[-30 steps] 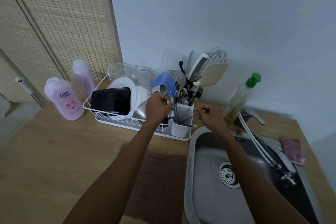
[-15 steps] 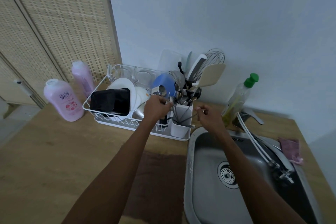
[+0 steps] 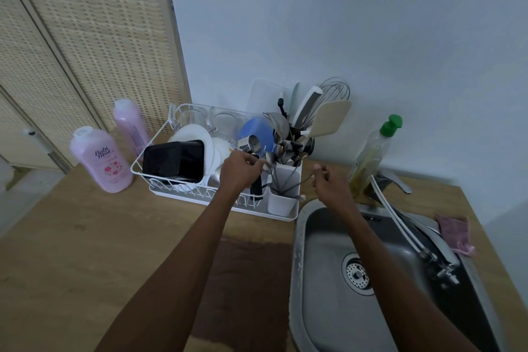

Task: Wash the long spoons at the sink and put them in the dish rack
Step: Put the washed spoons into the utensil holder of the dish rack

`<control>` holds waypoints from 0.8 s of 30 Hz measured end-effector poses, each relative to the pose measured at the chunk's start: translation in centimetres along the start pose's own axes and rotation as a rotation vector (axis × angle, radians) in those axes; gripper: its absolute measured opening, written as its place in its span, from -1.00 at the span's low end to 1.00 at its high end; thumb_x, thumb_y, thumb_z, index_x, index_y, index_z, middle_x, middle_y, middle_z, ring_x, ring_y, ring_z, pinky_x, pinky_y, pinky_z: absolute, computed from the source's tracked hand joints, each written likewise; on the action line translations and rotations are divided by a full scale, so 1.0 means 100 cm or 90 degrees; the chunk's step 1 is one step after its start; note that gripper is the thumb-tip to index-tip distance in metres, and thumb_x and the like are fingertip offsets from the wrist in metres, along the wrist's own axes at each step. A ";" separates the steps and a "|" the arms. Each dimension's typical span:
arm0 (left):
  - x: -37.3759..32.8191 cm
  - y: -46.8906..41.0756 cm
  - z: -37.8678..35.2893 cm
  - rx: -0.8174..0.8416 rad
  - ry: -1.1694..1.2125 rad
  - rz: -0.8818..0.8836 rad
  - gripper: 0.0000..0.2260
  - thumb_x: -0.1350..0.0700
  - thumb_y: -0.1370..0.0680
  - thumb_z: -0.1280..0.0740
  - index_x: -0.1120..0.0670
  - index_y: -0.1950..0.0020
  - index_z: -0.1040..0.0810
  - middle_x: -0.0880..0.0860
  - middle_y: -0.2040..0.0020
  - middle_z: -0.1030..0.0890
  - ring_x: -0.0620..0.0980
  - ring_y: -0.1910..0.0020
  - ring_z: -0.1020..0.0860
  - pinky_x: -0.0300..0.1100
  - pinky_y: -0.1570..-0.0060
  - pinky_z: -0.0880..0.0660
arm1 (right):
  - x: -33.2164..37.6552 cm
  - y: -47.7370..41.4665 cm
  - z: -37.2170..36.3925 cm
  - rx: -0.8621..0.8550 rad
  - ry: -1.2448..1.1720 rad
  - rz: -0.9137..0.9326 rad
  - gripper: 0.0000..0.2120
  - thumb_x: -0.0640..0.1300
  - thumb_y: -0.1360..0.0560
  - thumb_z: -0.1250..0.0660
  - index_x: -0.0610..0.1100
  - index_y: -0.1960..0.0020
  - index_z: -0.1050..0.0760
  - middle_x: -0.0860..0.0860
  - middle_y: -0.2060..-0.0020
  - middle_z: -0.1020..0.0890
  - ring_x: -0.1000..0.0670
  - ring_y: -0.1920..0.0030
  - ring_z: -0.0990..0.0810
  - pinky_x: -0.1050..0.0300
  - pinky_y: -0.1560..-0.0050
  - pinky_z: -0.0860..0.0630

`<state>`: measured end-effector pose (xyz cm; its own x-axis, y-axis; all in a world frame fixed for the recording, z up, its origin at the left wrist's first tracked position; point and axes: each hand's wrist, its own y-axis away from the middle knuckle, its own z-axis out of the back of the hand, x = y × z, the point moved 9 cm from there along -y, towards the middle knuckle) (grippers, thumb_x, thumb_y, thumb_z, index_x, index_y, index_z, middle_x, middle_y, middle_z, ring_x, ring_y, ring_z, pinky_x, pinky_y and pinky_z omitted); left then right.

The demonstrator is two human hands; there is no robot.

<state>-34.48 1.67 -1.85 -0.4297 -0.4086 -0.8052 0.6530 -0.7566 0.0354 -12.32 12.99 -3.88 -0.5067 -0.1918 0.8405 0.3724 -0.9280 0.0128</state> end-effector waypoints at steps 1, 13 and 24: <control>0.001 0.000 0.003 -0.003 0.001 -0.002 -0.76 -0.07 -0.51 -0.37 0.07 0.11 -0.72 0.05 0.18 -0.71 0.02 0.17 -0.66 -0.07 0.06 -0.60 | 0.000 0.002 0.001 -0.006 -0.011 -0.003 -0.70 0.07 -0.68 -0.11 -0.11 -0.06 -0.49 -0.11 0.12 -0.62 -0.08 0.10 -0.59 -0.05 0.08 -0.52; 0.101 0.151 -0.017 -0.014 -0.119 -0.259 -0.71 0.08 -0.53 -0.25 0.03 -0.23 -0.56 0.03 -0.17 -0.62 -0.01 -0.14 -0.57 -0.06 -0.18 -0.47 | -0.066 0.159 -0.080 -0.055 0.168 0.071 -0.44 0.08 -0.64 -0.05 -0.21 -0.54 -0.24 -0.19 -0.49 -0.34 -0.17 -0.49 -0.30 -0.04 -0.47 -0.30; 0.173 0.198 -0.072 0.091 -0.376 -0.239 -0.46 -0.12 -0.64 0.01 0.08 -0.59 -0.11 0.08 -0.60 -0.06 0.06 -0.59 0.01 0.09 -0.52 0.02 | -0.094 0.209 -0.142 0.021 0.400 0.098 -0.35 0.11 -0.67 0.01 -0.24 -0.62 0.06 -0.18 -0.61 0.00 -0.09 -0.62 0.12 -0.09 -0.60 0.09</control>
<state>-24.50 -16.74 -19.33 -0.9017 -0.2856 -0.3245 0.3243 -0.9433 -0.0710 -10.79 -9.09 -19.21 -0.8004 -0.4814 0.3571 0.4957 -0.8666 -0.0573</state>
